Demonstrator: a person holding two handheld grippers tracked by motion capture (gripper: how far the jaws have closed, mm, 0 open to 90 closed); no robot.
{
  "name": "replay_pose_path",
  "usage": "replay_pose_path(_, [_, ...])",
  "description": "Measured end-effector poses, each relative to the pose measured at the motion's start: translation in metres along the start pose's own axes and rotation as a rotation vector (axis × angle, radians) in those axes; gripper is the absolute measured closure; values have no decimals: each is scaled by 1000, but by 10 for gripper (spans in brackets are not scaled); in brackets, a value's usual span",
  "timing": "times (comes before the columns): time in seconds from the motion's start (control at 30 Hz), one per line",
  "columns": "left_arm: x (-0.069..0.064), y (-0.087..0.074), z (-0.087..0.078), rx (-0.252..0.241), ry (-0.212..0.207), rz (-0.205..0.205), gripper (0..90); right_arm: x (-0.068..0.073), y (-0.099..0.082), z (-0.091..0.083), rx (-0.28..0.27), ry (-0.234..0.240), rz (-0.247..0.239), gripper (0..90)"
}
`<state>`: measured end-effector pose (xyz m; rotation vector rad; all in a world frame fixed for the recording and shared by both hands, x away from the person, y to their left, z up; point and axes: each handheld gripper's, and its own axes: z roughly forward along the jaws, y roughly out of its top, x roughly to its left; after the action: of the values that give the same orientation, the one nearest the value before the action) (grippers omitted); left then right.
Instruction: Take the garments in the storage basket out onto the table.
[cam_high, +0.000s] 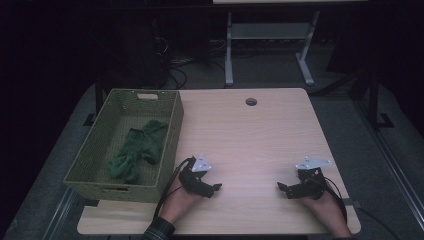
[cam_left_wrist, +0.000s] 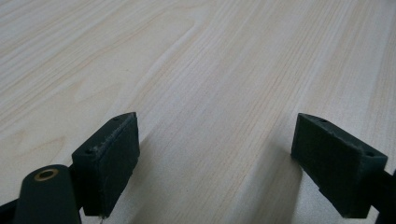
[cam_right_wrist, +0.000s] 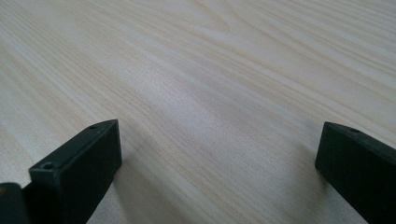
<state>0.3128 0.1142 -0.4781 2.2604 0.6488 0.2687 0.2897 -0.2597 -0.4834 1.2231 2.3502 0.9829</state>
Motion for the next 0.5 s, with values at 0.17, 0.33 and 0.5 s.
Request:
replay_pose_path(0.17, [0, 0, 0, 0, 3, 2, 135, 0, 1, 1, 0, 0, -2, 0])
replay_pose_path(0.33, [1, 1, -1, 3, 2, -19, 136, 0, 1, 1, -1, -1, 2, 0])
replay_pose_path(0.5, [3, 2, -3, 18, -6, -40, 137, 0, 1, 1, -1, -1, 2, 0])
